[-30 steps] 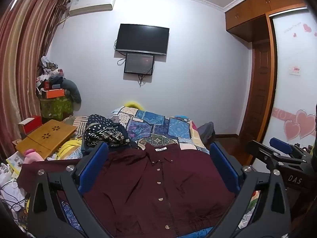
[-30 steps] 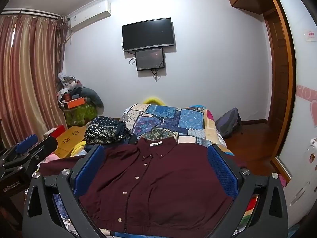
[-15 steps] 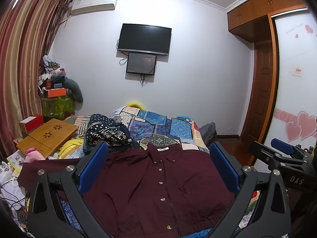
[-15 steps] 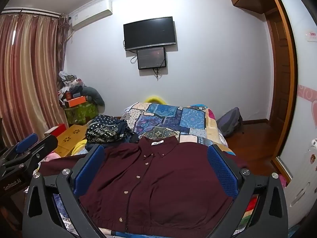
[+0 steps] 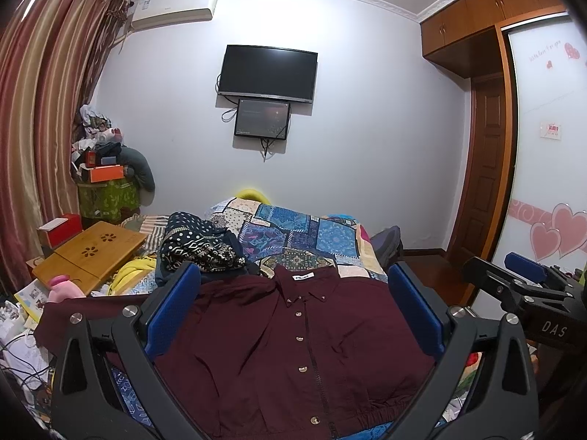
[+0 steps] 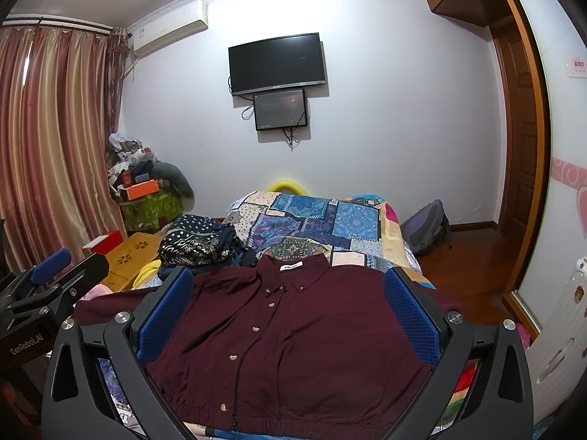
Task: Fold large clothes
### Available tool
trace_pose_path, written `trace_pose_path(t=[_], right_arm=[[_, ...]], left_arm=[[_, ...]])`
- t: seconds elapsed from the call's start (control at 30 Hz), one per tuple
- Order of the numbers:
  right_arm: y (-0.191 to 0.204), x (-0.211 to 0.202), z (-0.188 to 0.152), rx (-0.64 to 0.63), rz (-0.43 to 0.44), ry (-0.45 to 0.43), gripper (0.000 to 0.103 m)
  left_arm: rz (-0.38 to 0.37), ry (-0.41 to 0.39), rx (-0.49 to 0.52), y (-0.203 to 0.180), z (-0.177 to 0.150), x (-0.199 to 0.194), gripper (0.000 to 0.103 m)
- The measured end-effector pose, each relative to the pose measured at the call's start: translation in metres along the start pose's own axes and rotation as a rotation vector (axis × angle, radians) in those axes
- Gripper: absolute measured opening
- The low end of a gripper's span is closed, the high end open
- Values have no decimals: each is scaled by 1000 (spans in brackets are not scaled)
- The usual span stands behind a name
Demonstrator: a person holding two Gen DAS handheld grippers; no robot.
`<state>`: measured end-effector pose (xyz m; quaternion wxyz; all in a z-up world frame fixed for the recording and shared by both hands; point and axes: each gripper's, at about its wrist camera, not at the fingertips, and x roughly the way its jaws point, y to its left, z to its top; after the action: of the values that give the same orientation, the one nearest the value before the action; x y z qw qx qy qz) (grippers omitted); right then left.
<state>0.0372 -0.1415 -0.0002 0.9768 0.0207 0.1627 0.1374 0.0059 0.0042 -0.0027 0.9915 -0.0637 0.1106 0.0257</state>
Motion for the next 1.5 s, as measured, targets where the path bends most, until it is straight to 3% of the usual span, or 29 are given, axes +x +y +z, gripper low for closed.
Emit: trace_pose_path(t=[1.5], right_arm=[[-4, 2, -2, 10, 5, 22, 103]], left_arm=[[15, 19, -9, 12, -6, 0, 103]])
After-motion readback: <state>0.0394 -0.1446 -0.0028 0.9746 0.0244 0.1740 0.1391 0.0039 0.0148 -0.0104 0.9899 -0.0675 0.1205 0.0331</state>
